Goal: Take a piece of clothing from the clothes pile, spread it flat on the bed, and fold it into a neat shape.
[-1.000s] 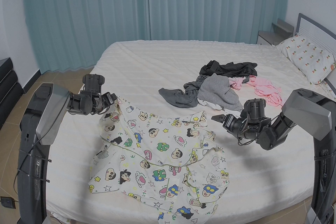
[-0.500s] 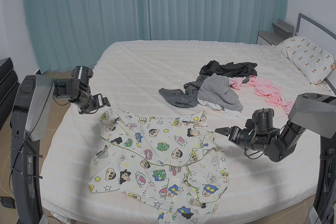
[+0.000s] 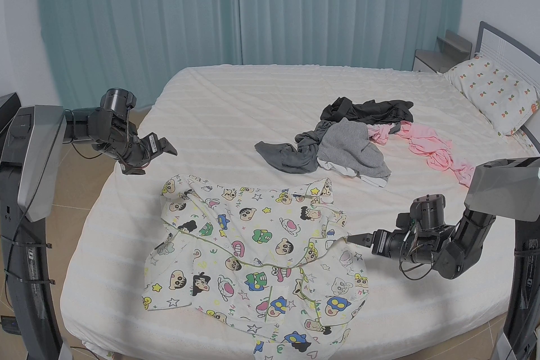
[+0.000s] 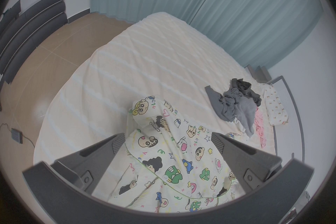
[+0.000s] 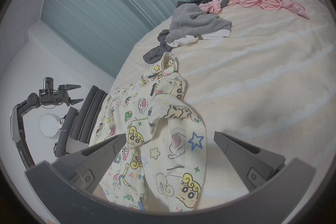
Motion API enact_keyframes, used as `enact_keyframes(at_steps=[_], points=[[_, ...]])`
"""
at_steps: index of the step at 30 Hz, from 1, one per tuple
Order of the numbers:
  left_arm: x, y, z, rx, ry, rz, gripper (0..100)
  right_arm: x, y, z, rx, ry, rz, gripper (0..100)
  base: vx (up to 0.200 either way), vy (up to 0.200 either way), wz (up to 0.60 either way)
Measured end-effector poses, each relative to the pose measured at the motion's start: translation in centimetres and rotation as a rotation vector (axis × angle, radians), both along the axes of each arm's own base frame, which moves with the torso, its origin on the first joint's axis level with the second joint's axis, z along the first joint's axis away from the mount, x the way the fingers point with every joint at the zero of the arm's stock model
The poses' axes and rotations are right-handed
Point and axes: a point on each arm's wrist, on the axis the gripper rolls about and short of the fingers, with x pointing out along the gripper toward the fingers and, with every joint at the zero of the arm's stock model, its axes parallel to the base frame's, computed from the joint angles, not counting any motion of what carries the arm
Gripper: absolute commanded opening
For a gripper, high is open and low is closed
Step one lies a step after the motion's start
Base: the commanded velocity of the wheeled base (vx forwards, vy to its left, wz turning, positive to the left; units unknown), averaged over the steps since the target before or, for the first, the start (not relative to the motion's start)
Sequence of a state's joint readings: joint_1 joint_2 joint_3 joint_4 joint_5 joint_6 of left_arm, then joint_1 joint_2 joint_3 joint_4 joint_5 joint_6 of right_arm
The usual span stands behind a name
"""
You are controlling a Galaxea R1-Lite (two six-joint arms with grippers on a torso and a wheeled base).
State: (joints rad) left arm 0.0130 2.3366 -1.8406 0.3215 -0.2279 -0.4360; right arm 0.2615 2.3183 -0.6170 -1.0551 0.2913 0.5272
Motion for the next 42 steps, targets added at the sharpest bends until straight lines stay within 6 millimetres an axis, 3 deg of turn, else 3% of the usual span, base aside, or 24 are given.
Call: enact_keyframes(at_steps=[10,20,25,28,34,35,42], points=[[-4.8,0.0,-1.9,-0.067,-0.042,0.062,100,-0.7,0.4,-1.1,-0.021,0.027,0.036,100,0.0,0.0,0.0],[-12.7,-0.2,-3.1,-0.138,-0.076,0.199,100,-1.2,1.5,-2.7,-0.078,0.047,0.056,100,0.0,0.0,0.0],[-16.8,-0.4,-2.4,-0.172,-0.149,0.256,100,-1.1,2.3,-3.9,-0.125,0.057,0.057,100,0.0,0.0,0.0],[-18.2,-0.5,-1.8,-0.179,-0.172,0.273,100,-1.1,2.8,-4.6,-0.153,0.077,0.065,100,0.0,0.0,0.0],[-19.2,-0.6,-1.0,-0.164,-0.205,0.292,100,-0.4,3.4,-5.0,-0.174,0.097,0.058,100,0.0,0.0,0.0],[-19.3,-0.6,-0.9,-0.164,-0.209,0.292,100,-0.2,3.4,-5.0,-0.17,0.092,0.054,0,0.0,0.0,0.0],[-19.5,-0.8,-0.6,-0.165,-0.219,0.287,100,0.1,3.4,-4.7,-0.145,0.092,0.004,0,0.0,0.0,0.0]])
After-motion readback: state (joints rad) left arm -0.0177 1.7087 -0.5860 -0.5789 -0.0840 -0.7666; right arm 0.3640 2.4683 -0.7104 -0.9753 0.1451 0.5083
